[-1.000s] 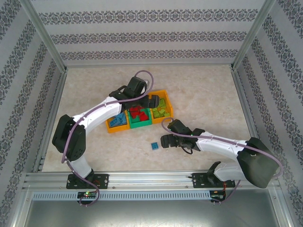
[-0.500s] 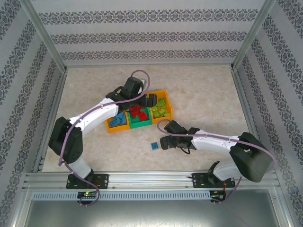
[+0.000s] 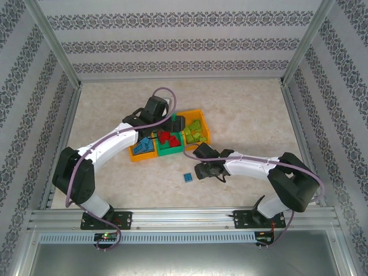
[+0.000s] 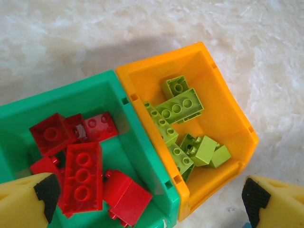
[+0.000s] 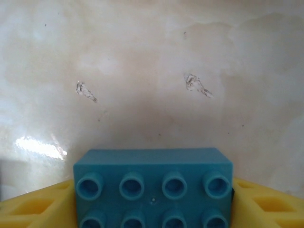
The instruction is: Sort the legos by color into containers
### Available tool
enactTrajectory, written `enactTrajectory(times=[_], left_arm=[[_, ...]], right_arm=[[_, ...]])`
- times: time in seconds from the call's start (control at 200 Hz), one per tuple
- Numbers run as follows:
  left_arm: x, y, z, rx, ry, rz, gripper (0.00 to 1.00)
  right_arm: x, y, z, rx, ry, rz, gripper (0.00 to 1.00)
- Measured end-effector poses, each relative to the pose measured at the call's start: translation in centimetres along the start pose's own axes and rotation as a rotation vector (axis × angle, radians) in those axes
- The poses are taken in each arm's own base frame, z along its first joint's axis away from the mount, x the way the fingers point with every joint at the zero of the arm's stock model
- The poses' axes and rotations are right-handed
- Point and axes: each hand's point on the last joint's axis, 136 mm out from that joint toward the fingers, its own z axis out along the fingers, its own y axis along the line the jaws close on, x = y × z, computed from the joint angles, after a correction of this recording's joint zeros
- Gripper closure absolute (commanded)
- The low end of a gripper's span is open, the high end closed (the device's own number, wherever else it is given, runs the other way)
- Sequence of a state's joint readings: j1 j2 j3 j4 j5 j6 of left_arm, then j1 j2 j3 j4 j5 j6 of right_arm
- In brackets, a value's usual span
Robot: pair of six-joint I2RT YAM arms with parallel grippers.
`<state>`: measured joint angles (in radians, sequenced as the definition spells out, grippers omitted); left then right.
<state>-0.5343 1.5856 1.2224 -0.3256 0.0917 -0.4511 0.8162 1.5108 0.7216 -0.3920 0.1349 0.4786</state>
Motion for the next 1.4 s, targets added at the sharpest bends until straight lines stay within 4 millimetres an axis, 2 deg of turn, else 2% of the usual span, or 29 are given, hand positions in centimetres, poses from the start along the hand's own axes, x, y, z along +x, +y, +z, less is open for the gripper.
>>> enactTrajectory(times=[0.215, 0.315, 0.42, 0.555, 0.649, 0.719, 0.794, 0.969, 1.079, 1.204, 1.314, 1.399], left_arm=[[1.0, 2.7, -1.5, -0.061, -0.014, -0.031, 0.01], [1.6, 4.6, -2.9, -0.108, -0.030, -0.065, 0.01], [2.2, 7.0, -4.9, -0.157, -0.064, -0.117, 0.01], [3.6, 10.2, -7.3, -0.227, -0.098, -0.195, 0.01], [5.3, 12.3, -8.4, -0.282, -0.091, -0.248, 0.01], [6.6, 13.6, -9.0, -0.324, -0.079, -0.285, 0.01], [7.9, 14.8, -9.6, -0.364, -0.066, -0.320, 0.01], [9.7, 16.5, -11.7, -0.437, -0.092, -0.385, 0.01], [10.5, 17.1, -12.9, -0.463, -0.120, -0.416, 0.01], [11.5, 17.4, -13.5, -0.467, -0.122, -0.430, 0.00], [12.4, 17.5, -13.6, -0.469, -0.107, -0.427, 0.00], [12.5, 17.3, -13.8, -0.455, -0.110, -0.415, 0.00]], right_arm=[[-0.9, 0.6, -0.2, -0.019, -0.023, -0.008, 0.46], [-2.5, 1.9, -1.4, -0.079, -0.066, -0.002, 0.46], [-6.1, 4.7, -4.1, -0.191, -0.153, -0.001, 0.46], [-12.2, 9.8, -8.4, -0.366, -0.280, -0.018, 0.46], [-16.2, 13.3, -9.8, -0.464, -0.325, -0.033, 0.46], [-18.2, 15.5, -9.4, -0.513, -0.326, -0.044, 0.46], [-19.6, 17.3, -8.0, -0.545, -0.303, -0.039, 0.46], [-21.2, 19.8, -4.2, -0.575, -0.229, -0.014, 0.45], [-22.5, 21.0, -3.1, -0.590, -0.212, 0.002, 0.43], [-23.8, 21.9, -2.5, -0.607, -0.206, 0.034, 0.34], [-24.7, 22.2, -2.5, -0.622, -0.201, 0.066, 0.13], [-25.3, 22.3, -2.9, -0.636, -0.202, 0.082, 0.09]])
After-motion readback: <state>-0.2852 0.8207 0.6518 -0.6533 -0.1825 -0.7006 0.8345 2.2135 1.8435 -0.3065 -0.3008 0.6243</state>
